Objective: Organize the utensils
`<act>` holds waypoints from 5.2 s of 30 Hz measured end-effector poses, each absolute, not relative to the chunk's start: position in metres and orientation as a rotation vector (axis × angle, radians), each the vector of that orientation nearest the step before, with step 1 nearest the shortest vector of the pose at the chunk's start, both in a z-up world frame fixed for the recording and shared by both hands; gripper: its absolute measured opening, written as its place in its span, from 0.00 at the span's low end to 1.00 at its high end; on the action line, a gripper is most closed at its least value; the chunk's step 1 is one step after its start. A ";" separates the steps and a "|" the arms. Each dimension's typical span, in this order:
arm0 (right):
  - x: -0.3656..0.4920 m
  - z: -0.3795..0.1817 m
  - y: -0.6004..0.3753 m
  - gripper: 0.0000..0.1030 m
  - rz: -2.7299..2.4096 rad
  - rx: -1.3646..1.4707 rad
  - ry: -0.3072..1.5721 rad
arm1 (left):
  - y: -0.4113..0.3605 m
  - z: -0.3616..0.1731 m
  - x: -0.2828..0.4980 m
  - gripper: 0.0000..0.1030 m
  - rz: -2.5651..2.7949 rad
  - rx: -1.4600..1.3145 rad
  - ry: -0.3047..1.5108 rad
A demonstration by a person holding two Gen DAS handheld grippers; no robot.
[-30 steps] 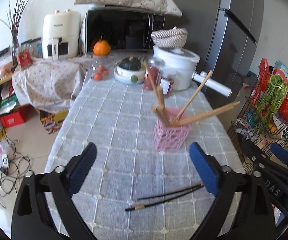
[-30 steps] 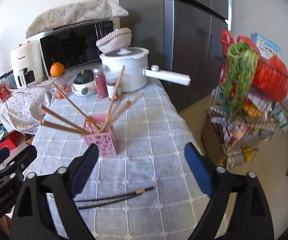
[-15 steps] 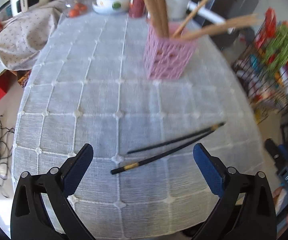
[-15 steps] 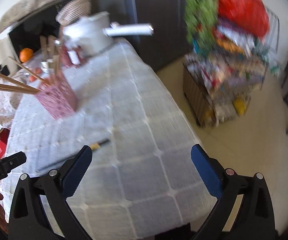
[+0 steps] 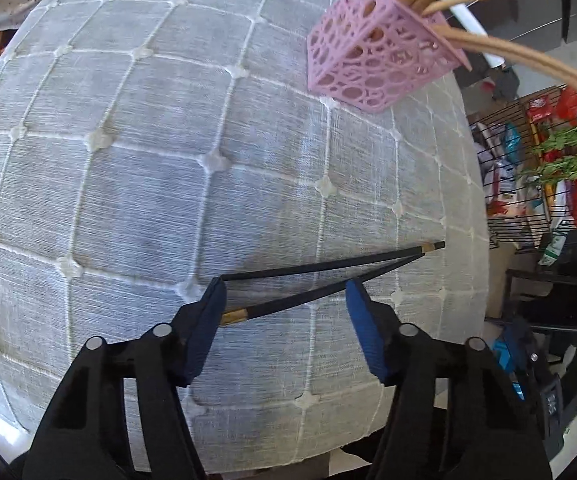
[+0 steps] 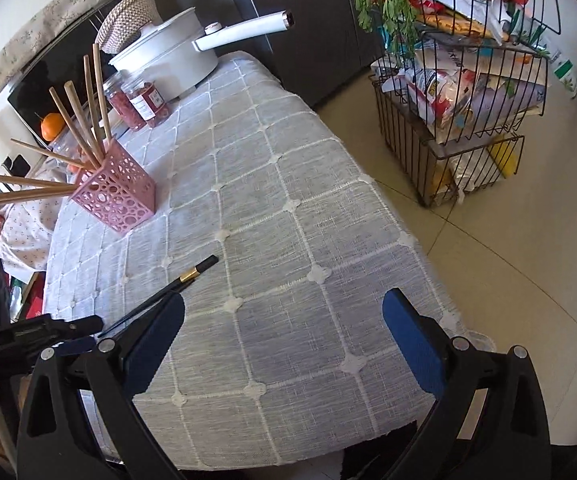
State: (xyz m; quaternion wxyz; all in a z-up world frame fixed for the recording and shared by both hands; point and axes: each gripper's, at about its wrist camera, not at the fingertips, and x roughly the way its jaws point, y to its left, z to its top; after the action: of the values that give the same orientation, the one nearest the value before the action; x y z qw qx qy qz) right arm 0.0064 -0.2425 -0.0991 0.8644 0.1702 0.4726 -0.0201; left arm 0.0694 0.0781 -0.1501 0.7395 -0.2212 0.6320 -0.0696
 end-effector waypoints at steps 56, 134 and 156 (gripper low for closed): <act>0.013 -0.122 -0.265 0.94 0.061 0.666 1.137 | 0.090 -0.151 0.111 0.32 0.267 -0.686 1.306; 0.013 0.181 -0.093 0.07 0.499 0.057 0.686 | 0.132 0.189 -0.029 0.03 -0.121 -0.195 0.377; 0.157 0.133 -0.122 0.07 0.367 0.132 0.662 | 0.057 0.085 0.135 0.10 -0.132 -0.219 0.581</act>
State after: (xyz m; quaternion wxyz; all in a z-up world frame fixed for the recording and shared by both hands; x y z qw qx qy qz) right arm 0.1568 -0.1221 0.1332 0.9270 0.0646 0.3231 0.1791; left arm 0.1354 0.0568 0.0845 0.9501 -0.1076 0.2856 -0.0648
